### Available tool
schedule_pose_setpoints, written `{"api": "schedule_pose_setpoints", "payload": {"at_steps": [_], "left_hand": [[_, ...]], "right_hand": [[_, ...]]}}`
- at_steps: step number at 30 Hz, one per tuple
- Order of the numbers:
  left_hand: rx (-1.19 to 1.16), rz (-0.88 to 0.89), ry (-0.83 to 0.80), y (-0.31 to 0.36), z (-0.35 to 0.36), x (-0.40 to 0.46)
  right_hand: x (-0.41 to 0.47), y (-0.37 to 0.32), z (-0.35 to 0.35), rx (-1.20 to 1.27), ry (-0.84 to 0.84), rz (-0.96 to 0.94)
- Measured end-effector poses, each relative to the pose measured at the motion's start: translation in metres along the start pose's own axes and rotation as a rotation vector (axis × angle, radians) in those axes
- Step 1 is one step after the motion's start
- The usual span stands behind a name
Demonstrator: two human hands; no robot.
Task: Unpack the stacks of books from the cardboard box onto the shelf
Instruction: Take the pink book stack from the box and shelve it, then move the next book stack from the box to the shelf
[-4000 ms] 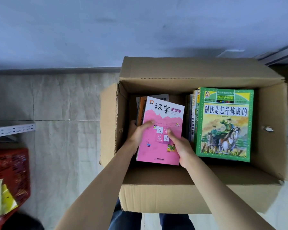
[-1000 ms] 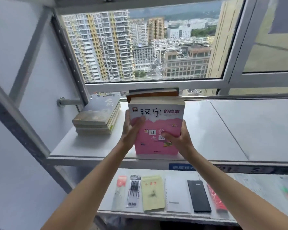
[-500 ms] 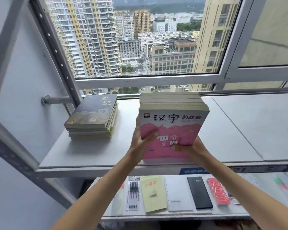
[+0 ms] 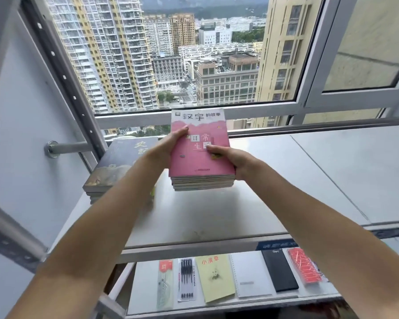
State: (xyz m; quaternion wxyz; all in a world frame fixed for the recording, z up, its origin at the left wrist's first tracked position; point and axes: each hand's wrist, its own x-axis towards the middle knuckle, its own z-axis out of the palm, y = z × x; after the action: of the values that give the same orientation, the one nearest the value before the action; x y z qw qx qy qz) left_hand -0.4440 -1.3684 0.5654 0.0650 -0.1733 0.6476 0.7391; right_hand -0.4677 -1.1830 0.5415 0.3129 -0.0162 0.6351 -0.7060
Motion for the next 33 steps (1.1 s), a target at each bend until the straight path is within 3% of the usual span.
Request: {"api": "schedule_pose_setpoints", "payload": {"at_steps": [6, 13, 15, 17, 20, 24, 29, 33], "left_hand": [[0.180, -0.254, 0.102, -0.019, -0.012, 0.031], [0.334, -0.280, 0.131, -0.019, -0.011, 0.034], [0.504, -0.230, 0.170, -0.013, -0.006, 0.030], [0.690, -0.072, 0.259, -0.004, 0.002, 0.025], [1.046, 0.115, 0.367, 0.007, 0.031, 0.018], [1.343, 0.359, 0.264, 0.000, 0.115, -0.005], [1.347, 0.519, -0.060, -0.048, 0.266, -0.053], [1.474, 0.645, -0.289, -0.104, 0.406, -0.107]], "right_hand": [[0.030, 0.015, 0.007, -0.136, 0.096, 0.186], [0.032, 0.022, 0.003, -0.225, 0.172, 0.114], [0.026, 0.023, -0.002, -0.258, 0.204, 0.069], [0.018, 0.021, -0.010, -0.324, 0.282, 0.010], [-0.011, 0.018, -0.043, -0.659, 0.535, -0.161], [-0.079, 0.026, -0.116, -0.928, 0.712, -0.238], [-0.207, 0.073, -0.236, -1.204, 0.875, -0.171], [-0.337, 0.124, -0.329, -1.243, 1.052, -0.078]]}}
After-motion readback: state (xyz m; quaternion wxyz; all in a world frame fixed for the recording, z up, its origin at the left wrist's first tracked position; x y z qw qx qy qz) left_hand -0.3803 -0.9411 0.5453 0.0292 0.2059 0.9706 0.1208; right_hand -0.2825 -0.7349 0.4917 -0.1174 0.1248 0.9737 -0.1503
